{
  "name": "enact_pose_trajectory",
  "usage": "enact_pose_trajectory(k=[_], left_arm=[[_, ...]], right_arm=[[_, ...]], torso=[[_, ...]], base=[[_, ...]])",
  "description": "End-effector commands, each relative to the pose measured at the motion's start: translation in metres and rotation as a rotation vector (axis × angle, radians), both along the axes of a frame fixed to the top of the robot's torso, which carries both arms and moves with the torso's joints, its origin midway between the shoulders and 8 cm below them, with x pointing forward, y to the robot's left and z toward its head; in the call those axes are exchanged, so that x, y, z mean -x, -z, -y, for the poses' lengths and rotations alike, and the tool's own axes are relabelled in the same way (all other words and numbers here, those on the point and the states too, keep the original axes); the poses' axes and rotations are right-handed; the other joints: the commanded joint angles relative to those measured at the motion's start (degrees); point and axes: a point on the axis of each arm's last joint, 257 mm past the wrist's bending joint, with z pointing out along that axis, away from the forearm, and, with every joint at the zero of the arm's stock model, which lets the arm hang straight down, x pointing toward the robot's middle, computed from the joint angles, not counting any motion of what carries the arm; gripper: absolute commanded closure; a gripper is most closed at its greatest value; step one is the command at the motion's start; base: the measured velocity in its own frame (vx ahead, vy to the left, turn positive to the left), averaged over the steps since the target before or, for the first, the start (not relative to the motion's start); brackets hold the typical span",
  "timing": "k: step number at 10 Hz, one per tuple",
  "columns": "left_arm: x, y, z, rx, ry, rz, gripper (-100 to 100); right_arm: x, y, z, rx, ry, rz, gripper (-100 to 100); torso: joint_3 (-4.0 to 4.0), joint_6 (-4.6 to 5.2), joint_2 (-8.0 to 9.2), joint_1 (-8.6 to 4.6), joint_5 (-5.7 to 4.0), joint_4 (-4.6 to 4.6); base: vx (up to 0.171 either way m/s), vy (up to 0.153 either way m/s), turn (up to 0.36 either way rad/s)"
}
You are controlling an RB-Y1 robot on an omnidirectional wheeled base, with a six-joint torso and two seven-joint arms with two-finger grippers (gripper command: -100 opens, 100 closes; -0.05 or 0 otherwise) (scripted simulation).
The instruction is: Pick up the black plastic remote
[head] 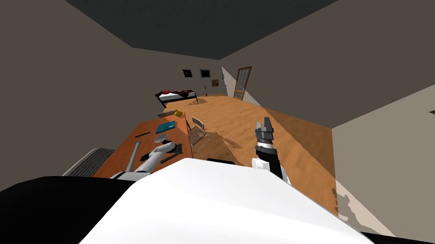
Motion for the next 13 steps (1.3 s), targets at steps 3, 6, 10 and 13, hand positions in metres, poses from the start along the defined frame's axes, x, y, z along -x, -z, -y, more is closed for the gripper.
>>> enact_pose_trajectory(k=[3,6,10,13], left_arm=[[0.041,0.011,-0.010,0.035,-0.019,-0.117,-100],[0.078,0.017,-0.016,0.068,-0.036,-0.212,-100],[0.093,0.020,-0.017,0.081,-0.041,-0.249,0],[0.123,0.028,-0.028,0.100,-0.153,-0.243,-100]], right_arm=[[0.000,0.000,0.000,0.000,0.000,0.000,0],[0.000,0.000,0.000,0.000,0.000,0.000,0],[0.000,0.000,0.000,0.000,0.000,0.000,0],[0.000,0.000,0.000,0.000,0.000,0.000,0]], torso=[[-0.02,0.00,-0.03,0.04,0.02,-0.01],[-0.01,-0.01,-0.02,0.11,0.03,-0.01],[-0.01,0.01,-0.02,0.04,0.03,0.00],[0.16,0.07,0.29,-0.10,-0.01,0.06]], base=[[0.019,0.058,-0.004],[0.021,0.074,0.006],[0.018,0.065,0.005],[-0.079,0.026,-0.377]])
